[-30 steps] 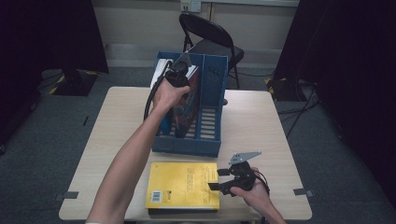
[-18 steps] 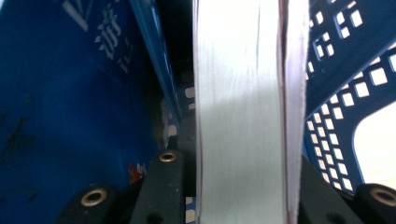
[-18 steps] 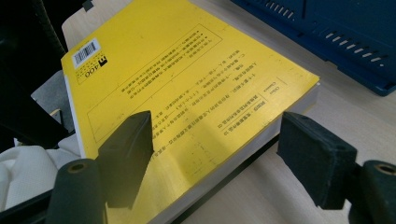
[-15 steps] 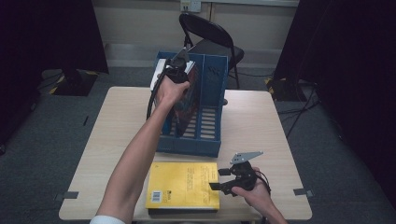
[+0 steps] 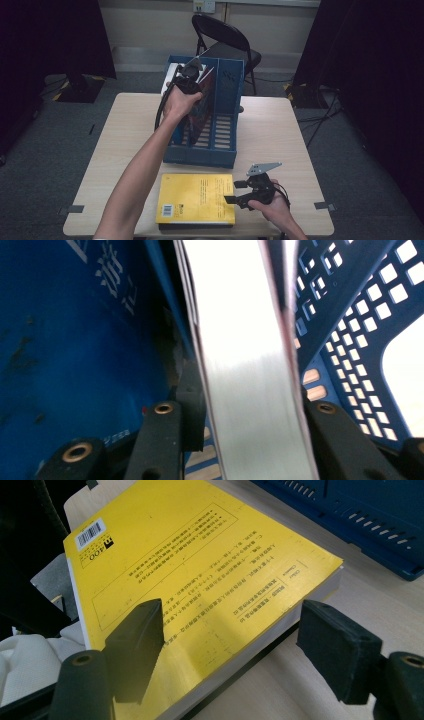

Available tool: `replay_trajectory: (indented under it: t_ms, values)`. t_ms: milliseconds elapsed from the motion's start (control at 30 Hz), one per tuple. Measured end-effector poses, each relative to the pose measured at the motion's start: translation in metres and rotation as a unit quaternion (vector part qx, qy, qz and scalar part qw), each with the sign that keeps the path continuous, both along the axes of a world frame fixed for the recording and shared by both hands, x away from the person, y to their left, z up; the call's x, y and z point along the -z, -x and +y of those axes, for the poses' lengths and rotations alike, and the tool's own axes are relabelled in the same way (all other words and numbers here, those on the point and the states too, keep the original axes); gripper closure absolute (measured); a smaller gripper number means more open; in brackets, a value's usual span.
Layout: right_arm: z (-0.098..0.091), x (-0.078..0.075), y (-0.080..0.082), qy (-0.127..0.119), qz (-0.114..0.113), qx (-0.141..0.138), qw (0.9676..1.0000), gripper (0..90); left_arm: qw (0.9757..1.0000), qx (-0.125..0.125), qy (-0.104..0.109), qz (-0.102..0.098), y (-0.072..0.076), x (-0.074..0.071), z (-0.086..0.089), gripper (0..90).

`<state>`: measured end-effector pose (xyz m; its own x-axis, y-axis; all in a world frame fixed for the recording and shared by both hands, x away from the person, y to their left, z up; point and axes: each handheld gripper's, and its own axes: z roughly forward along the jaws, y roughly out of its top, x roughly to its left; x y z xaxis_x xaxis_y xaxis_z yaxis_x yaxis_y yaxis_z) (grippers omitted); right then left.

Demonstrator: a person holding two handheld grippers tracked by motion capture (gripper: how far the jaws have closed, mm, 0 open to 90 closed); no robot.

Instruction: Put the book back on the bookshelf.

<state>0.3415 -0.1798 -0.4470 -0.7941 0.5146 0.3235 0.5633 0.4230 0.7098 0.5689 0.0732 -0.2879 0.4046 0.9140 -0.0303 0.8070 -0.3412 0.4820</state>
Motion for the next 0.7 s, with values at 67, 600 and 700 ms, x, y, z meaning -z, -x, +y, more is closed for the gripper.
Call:
replay_trajectory:
  t_ms: [67, 600, 700]
  values:
    - [0.000, 0.000, 0.000, 0.001, 0.000, -0.001, 1.0000, 26.2, 1.0000, 0.003, 0.004, -0.002, 0.005, 0.002, 0.002, 62.1]
    - [-0.001, 0.001, 0.000, 0.003, 0.000, 0.002, 1.0000, 26.3, 0.9971, 0.039, 0.016, -0.063, 0.035, 0.007, 0.010, 55.5]
    - [-0.001, 0.001, 0.000, 0.003, 0.000, 0.002, 1.0000, 26.3, 0.9962, 0.047, 0.024, -0.069, 0.044, 0.011, 0.013, 55.6]
